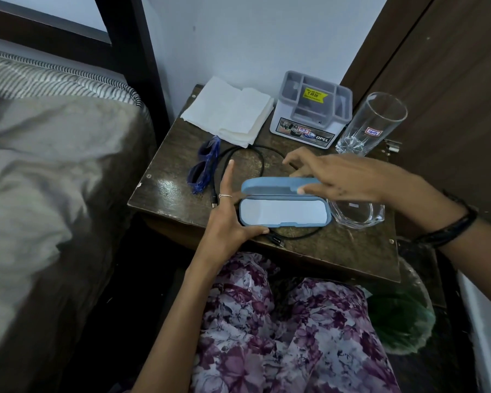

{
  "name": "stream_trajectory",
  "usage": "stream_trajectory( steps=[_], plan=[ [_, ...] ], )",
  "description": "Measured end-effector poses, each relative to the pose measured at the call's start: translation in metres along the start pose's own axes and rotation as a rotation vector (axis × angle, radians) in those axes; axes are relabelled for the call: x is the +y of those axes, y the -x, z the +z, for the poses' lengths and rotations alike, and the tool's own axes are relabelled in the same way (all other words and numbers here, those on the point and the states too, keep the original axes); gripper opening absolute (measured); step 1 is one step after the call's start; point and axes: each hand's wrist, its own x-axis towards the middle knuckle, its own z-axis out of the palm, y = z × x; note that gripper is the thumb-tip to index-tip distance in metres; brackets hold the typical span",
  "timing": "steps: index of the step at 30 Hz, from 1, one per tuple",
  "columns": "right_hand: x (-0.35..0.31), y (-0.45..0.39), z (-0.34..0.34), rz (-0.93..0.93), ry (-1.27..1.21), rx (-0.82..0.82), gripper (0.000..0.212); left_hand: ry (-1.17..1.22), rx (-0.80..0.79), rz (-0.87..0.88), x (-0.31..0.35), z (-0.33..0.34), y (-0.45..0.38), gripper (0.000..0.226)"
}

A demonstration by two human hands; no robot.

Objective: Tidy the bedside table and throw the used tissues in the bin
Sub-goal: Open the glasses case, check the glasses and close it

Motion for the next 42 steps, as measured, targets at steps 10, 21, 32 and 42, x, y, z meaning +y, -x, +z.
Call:
stream_trajectory(
  steps=[10, 21, 32, 42],
  plan=[
    [0.012, -0.032, 0.006, 0.108, -0.193, 0.158, 0.029, -0.048, -0.006, 0.006, 0.001, 0.0, -0.002, 0.113],
    [-0.077, -0.117, -0.011, -0.133, 0.178, 0.327, 0.029, -0.058, 0.012, 0.01, -0.003, 0.003, -0.004, 0.094],
    [-0.079, -0.139, 0.007, -0.149, 0.451, 0.361, 0.03, -0.032, -0.011, -0.014, -0.012, 0.005, -0.008, 0.098],
    [-0.072, -0.094, 0.01, 0.063, -0.404, 1.013, 0.018, -0.018, 0.0, 0.007, -0.009, 0.004, -0.005, 0.11]
  ],
)
